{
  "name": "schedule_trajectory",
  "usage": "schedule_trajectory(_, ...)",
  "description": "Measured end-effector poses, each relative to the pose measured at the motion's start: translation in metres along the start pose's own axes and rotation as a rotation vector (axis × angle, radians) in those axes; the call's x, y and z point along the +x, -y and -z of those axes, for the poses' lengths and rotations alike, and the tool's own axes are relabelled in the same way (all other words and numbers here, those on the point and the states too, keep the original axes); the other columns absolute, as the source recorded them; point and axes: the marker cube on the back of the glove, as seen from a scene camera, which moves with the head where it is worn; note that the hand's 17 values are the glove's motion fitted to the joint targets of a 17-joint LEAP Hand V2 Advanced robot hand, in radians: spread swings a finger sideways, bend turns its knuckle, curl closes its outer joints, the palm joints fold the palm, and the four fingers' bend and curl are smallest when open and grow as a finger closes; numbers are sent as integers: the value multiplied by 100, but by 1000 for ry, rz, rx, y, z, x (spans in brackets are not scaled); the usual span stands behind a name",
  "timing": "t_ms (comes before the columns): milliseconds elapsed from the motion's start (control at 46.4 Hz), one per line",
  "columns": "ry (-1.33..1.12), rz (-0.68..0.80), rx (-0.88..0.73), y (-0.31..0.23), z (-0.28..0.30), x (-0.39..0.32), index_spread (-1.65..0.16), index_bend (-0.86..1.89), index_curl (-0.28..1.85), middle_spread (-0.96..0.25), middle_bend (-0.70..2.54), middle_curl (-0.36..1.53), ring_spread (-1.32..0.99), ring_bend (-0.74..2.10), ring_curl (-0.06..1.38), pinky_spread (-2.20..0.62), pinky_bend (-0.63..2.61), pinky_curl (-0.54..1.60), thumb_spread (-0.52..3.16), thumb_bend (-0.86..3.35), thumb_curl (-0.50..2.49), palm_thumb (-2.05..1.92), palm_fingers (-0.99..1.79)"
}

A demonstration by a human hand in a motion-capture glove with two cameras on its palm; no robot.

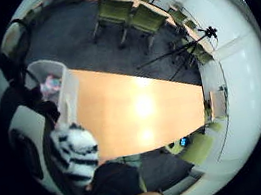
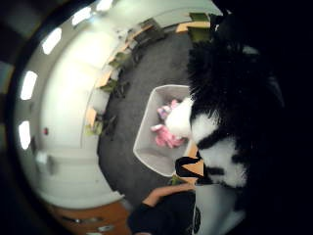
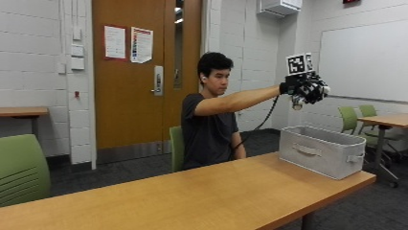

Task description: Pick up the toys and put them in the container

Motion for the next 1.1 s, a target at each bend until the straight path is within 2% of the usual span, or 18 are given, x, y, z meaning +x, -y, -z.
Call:
schedule_trajectory(259,-92,343,-8,2,-37,-98,-37,10,-1,-51,51,76,-44,116,46,-45,114,39,77,1,90,65,80)
schedule_trajectory(388,-47,205,-8,9,-54,-124,-37,9,-1,-51,49,77,-44,116,47,-45,115,39,80,0,91,66,79)
schedule_trajectory(453,1,212,-48,10,-60,-121,-37,9,-1,-51,48,77,-44,116,46,-45,115,39,82,0,91,66,77)
schedule_trajectory(517,-67,282,-110,6,-69,-121,-37,10,-1,-51,43,76,-45,114,46,-45,116,39,84,-1,91,65,72)
schedule_trajectory(582,-157,323,-146,11,-74,-90,-35,8,0,-47,35,75,-44,109,45,-42,122,41,96,-4,87,55,57)
schedule_trajectory(604,-157,309,-144,13,-73,-79,-34,9,1,-42,25,72,-41,102,43,-38,120,40,103,-6,82,50,27)
schedule_trajectory(625,-139,292,-136,14,-73,-77,-34,10,3,-42,29,74,-42,110,48,-39,123,44,106,-3,81,51,42)
schedule_trajectory(647,-112,285,-123,11,-73,-84,-33,13,3,-37,20,70,-39,94,41,-35,121,42,109,-7,77,44,12)
schedule_trajectory(711,-104,297,-90,3,-73,-101,-32,22,9,-29,15,68,-31,77,39,-29,120,43,113,-12,68,25,-10)
schedule_trajectory(776,-125,271,-76,3,-69,-88,-31,24,12,-23,13,63,-26,64,32,-24,117,39,116,-10,62,14,-12)
schedule_trajectory(862,-100,428,-65,-8,-57,-62,-31,24,15,-18,14,59,-22,54,27,-19,109,36,118,-7,55,2,-12)
schedule_trajectory(884,-101,409,-60,-9,-54,-54,-30,24,16,-16,14,58,-21,53,27,-18,108,35,119,-7,53,0,-12)
schedule_trajectory(970,-142,87,-34,-7,-44,-24,-30,24,19,-14,17,56,-20,48,25,-16,102,33,121,-5,48,-4,-8)
schedule_trajectory(992,-140,89,-37,-10,-41,-16,-30,24,20,-13,17,55,-19,47,25,-15,100,32,122,-5,47,-4,-7)
schedule_trajectory(1056,-97,271,-60,-27,-33,12,-30,30,23,-13,18,54,-20,44,25,-14,94,31,125,-4,44,-4,-3)
schedule_trajectory(1078,-97,258,-60,-29,-31,21,-30,31,24,-12,18,53,-20,43,24,-14,93,30,125,-4,43,-4,-2)
schedule_trajectory(1099,-112,179,-54,-29,-30,30,-30,28,24,-12,17,53,-19,43,25,-13,94,31,125,-4,42,-4,-3)
